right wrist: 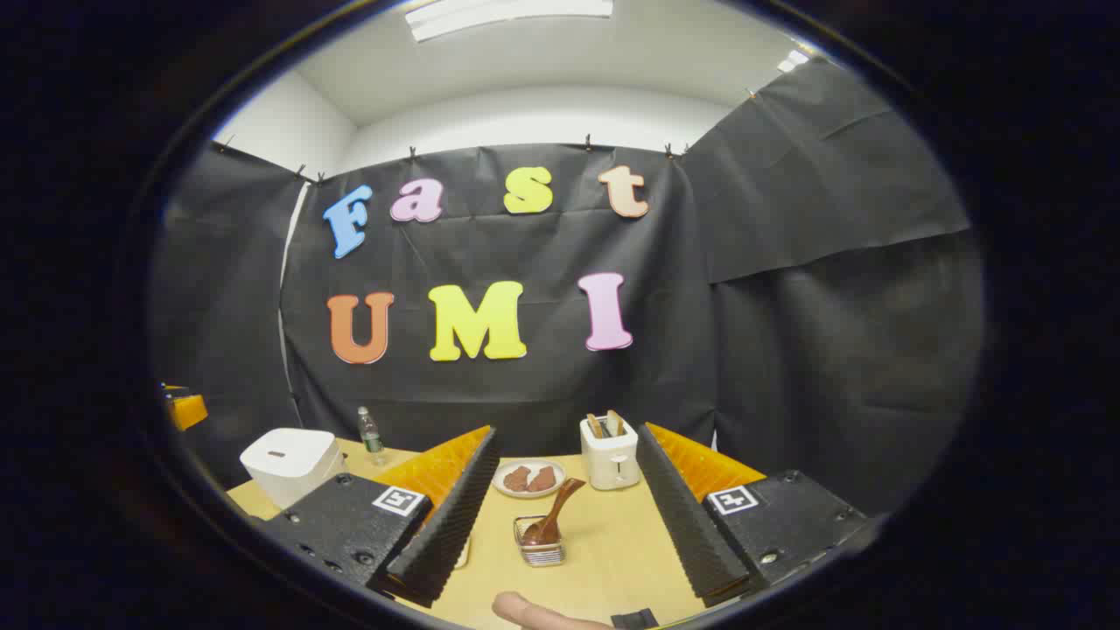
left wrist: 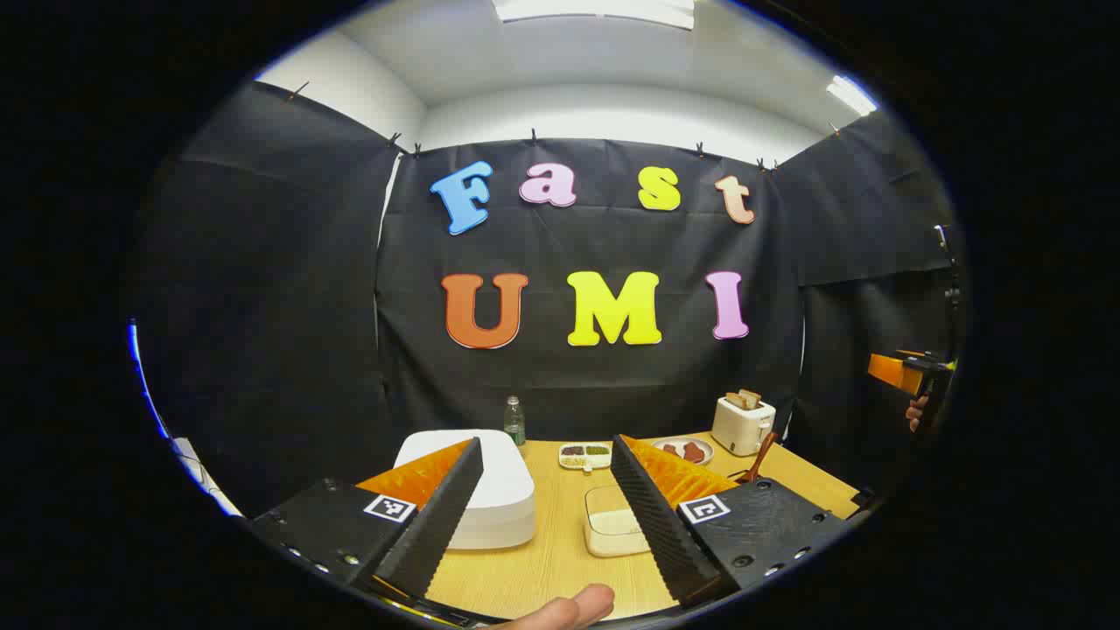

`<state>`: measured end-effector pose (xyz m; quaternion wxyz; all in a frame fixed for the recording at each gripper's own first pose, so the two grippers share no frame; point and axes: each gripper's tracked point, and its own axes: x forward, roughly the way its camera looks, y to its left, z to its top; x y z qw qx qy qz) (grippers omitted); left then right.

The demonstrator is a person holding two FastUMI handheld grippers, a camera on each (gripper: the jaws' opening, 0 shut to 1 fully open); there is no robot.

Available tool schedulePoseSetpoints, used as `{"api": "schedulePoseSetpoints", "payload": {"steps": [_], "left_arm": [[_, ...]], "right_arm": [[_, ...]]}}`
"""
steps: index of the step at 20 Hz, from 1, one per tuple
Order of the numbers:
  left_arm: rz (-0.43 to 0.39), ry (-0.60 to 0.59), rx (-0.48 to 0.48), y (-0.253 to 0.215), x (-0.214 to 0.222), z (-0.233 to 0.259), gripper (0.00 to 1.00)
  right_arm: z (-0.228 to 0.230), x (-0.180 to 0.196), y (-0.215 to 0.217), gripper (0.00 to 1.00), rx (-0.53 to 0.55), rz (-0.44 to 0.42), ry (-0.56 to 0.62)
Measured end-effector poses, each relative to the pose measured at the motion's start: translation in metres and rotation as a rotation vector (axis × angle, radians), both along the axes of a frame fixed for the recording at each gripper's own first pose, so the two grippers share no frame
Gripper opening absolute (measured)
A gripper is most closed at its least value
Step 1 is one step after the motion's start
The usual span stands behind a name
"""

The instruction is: Close the left gripper, press the button to open the rice cooker; take a wooden spoon from the chopstick holder with the right hand, scoop a spoonful of rice and pour it into the rice cooker, then put the wooden spoon back into the chopstick holder.

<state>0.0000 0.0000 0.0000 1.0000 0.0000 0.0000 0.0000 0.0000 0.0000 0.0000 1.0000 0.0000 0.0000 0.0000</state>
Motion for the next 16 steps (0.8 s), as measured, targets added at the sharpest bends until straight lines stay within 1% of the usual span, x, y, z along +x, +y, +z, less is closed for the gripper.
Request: {"api": "schedulePoseSetpoints", "payload": {"steps": [3,4,6,7,8,10,11,12,16], "left_arm": [[0.004,0.002,-0.007,0.005,0.001,-0.002,0.94],[0.009,0.004,-0.007,0.007,0.002,-0.003,0.94],[0.022,0.007,-0.007,0.014,0.005,-0.005,0.94],[0.023,0.009,-0.008,0.015,0.006,-0.007,0.94],[0.026,0.011,-0.011,0.017,0.007,-0.008,0.94],[0.036,0.019,-0.015,0.024,0.009,-0.012,0.94],[0.041,0.02,-0.015,0.029,0.011,-0.013,0.94],[0.045,0.026,-0.015,0.032,0.015,-0.016,0.94],[0.075,0.07,-0.025,0.049,0.032,-0.034,0.94]], "right_arm": [[-0.003,0.0,0.0,0.98,-0.006,-0.002,-0.002],[-0.002,0.0,-0.001,1.0,-0.008,-0.003,-0.005],[-0.004,0.001,0.0,1.0,-0.006,-0.001,-0.005],[-0.005,0.001,0.0,0.98,-0.004,0.0,-0.002],[-0.006,0.001,0.001,1.0,-0.003,0.0,0.0],[-0.006,0.0,0.0,1.0,-0.007,-0.002,-0.003],[-0.007,0.0,-0.001,0.98,-0.008,-0.004,-0.005],[-0.007,0.0,-0.001,1.0,-0.01,-0.004,-0.007],[-0.014,0.002,0.0,1.0,-0.014,-0.001,-0.005]]}}
